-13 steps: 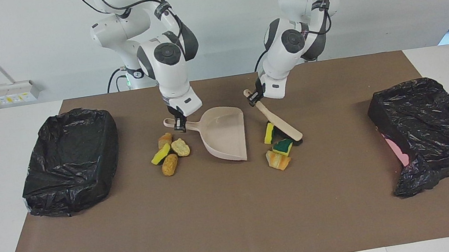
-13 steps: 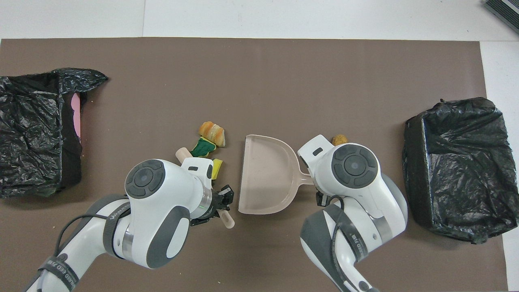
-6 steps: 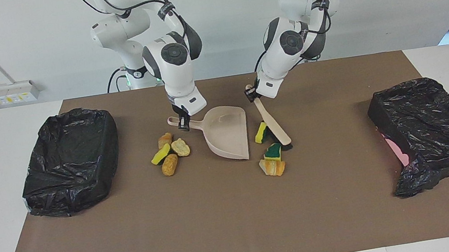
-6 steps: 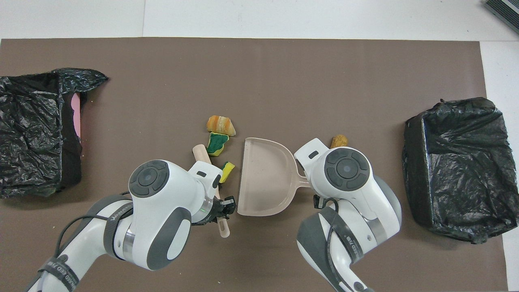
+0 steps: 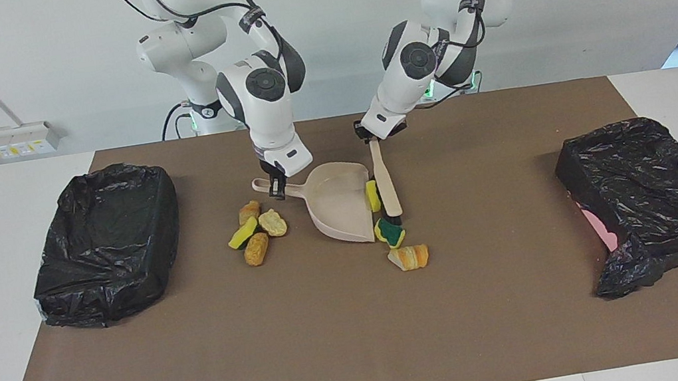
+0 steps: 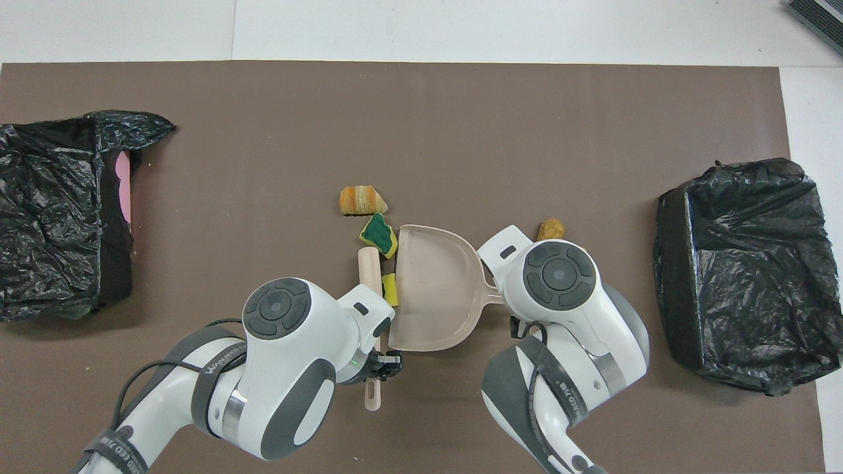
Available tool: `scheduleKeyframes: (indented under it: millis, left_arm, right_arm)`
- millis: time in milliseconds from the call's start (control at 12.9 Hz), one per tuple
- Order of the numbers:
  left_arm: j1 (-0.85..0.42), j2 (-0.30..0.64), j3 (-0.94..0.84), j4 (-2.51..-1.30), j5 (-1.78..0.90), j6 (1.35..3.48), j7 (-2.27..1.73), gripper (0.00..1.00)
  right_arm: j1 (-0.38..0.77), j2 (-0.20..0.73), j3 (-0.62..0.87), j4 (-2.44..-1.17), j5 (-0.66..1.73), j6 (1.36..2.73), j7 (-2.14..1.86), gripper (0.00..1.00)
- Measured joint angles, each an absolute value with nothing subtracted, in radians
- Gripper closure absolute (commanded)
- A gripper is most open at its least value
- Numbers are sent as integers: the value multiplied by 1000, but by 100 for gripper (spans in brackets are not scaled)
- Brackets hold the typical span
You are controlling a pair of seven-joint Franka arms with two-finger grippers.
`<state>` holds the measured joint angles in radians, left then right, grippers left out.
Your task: Sweep and dump trash in bin
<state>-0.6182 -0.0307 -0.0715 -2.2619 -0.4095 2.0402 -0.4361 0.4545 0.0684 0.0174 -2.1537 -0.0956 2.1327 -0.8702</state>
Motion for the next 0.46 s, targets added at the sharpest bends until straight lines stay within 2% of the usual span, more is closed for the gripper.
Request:
scheduleKeyframes:
  millis: [309, 464]
  left_arm:
    - [-613, -48, -62, -2184, -411, 1922, -347, 100]
    - [-555, -55, -53, -2117, -409, 1835, -317, 100]
  right_arm:
    - [455, 68, 17, -2154, -96, 2133, -865, 100]
    - [455, 68, 17, -2154, -96, 2133, -865, 100]
